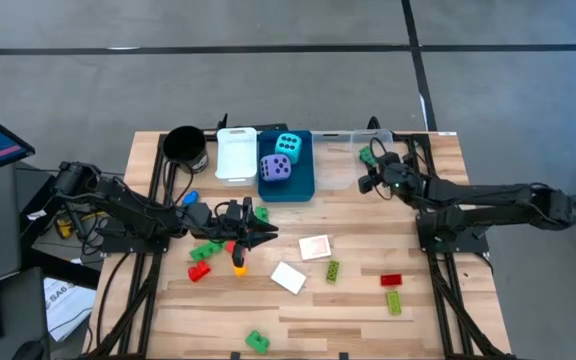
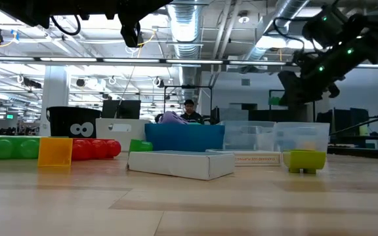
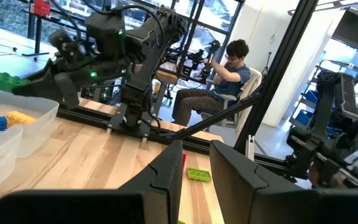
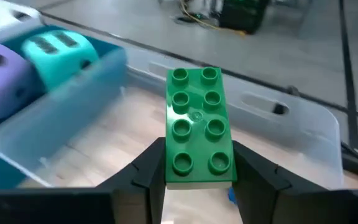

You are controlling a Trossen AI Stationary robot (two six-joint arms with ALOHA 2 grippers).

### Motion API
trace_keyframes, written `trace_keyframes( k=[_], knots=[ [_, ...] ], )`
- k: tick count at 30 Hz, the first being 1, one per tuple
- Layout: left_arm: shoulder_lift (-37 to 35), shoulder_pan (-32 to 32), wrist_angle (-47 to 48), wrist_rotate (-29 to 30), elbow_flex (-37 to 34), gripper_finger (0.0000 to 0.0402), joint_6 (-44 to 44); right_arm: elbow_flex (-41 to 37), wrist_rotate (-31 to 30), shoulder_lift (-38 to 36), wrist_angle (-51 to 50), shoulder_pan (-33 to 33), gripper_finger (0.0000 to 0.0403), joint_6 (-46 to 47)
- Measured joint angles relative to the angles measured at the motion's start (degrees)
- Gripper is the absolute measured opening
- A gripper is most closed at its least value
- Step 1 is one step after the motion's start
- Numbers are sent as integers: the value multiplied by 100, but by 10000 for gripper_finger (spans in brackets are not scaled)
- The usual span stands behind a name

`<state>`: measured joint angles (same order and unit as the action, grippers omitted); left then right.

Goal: Pick & Place Toys
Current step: Put the small green game piece into the right transparent bin, then put the top small yellow and green game piece into the right transparent bin

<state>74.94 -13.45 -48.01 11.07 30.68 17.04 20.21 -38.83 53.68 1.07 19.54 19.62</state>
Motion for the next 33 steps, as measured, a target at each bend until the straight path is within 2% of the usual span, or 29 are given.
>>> trace_keyframes(
  k=[6, 8, 14, 18, 20, 24, 33],
  knots=[
    [1, 0, 0, 0, 0, 76, -2, 0, 23, 326, -64, 232, 143, 9],
    [0, 0, 0, 0, 0, 76, -2, 0, 71, 442, -54, 277, 179, 10],
    [0, 3, 0, 0, 0, 76, -2, 0, 159, 592, -33, 353, 325, -7],
    [0, 2, 0, 0, 0, 76, -2, 0, 471, 515, -1, 288, 386, -57],
    [0, 2, 0, 0, 0, 76, -2, 0, 861, 466, 25, 147, 392, -213],
    [0, 4, -2, 0, 0, 76, -2, 2, 1627, 369, 154, -384, 375, -444],
    [1, 30, -4, 2, 0, 76, -35, 0, 2595, 380, 150, -2384, 344, -849]
  ],
)
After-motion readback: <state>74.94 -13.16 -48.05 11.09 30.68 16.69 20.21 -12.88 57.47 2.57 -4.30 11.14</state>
